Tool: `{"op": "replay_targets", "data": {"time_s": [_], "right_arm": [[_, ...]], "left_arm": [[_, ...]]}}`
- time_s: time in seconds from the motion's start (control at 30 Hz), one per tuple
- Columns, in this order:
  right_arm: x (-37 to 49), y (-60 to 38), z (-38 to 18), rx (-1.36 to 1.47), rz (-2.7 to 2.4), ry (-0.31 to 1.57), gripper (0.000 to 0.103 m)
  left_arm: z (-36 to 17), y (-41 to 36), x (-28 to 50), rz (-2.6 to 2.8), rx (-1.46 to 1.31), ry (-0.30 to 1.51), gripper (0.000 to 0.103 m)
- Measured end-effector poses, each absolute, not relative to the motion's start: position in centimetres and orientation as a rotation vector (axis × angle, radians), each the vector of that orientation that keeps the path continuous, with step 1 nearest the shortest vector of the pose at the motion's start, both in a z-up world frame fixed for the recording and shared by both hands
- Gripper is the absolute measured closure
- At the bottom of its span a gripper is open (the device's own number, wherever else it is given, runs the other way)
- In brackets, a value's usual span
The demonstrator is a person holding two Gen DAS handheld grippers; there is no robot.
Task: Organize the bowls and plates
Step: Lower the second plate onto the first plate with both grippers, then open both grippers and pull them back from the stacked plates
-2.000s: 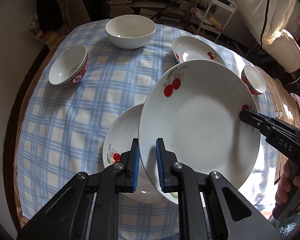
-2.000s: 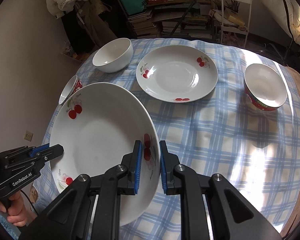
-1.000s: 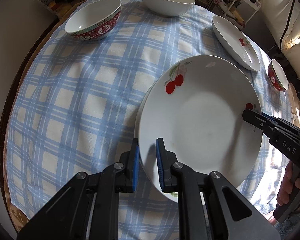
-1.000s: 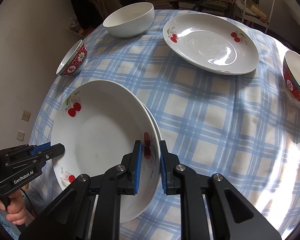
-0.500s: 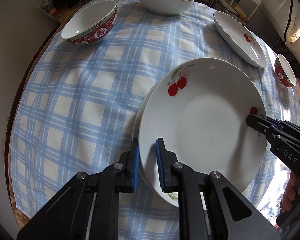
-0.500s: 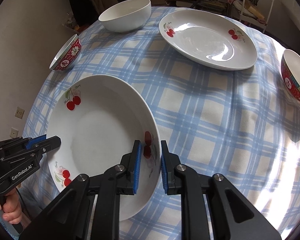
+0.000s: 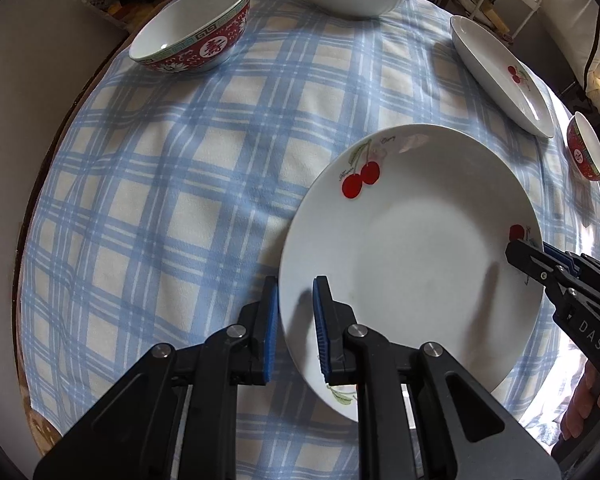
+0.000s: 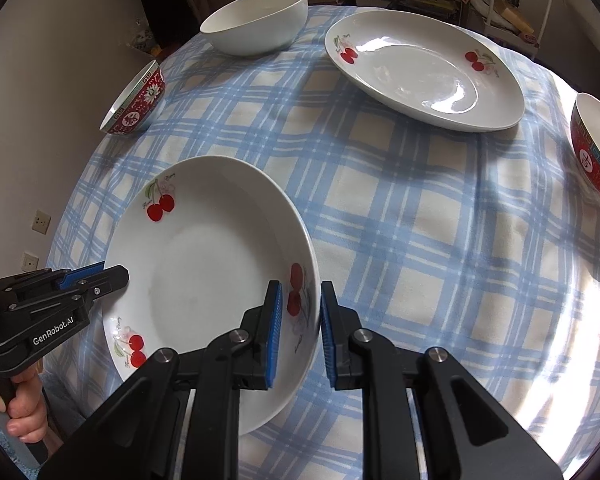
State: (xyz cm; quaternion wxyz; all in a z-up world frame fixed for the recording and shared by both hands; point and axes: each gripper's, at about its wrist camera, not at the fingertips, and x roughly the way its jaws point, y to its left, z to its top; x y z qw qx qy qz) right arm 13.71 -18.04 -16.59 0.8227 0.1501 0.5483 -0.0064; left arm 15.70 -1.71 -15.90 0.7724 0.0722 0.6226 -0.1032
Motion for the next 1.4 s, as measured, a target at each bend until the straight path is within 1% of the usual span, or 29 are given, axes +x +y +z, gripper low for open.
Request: {"op": "replay_targets", "data": {"time_s": [0.97,1.2,1.27,1.3,1.33,1.4], "right_arm": [[13.7,-18.5,-16.7,0.341,-0.022,1.171,0.083],[13.1,-19.1,-15.2,0.355,-0.044,1.131,0.083],[12.9,-19.5,-14.5,0.364,-0.056,1.113,0.08],[12.9,-19.7,-14.1,0.365,-0.063,1.104,0.074],[12.8,-19.9,-13.7,0.364,-0.071,1.095,0.065],[12.6,-20.4,-13.0,0.358,-0.089,1.075,0.058]], "left_arm": [[-15.2,-1.7,15.5,-0.221,0.138,1.339,0.086],[-12.4,-2.0,14.9,-0.241,0.163,1.252,0.085],[-11.5,-2.4,14.8,-0.256,0.164,1.242,0.085],[-11.1,-2.7,14.7,-0.262,0.167,1.236,0.084],[-10.7,-3.0,14.8,-0.268,0.173,1.229,0.083],[-9.8,-3.9,14.8,-0.283,0.2,1.21,0.077]]}}
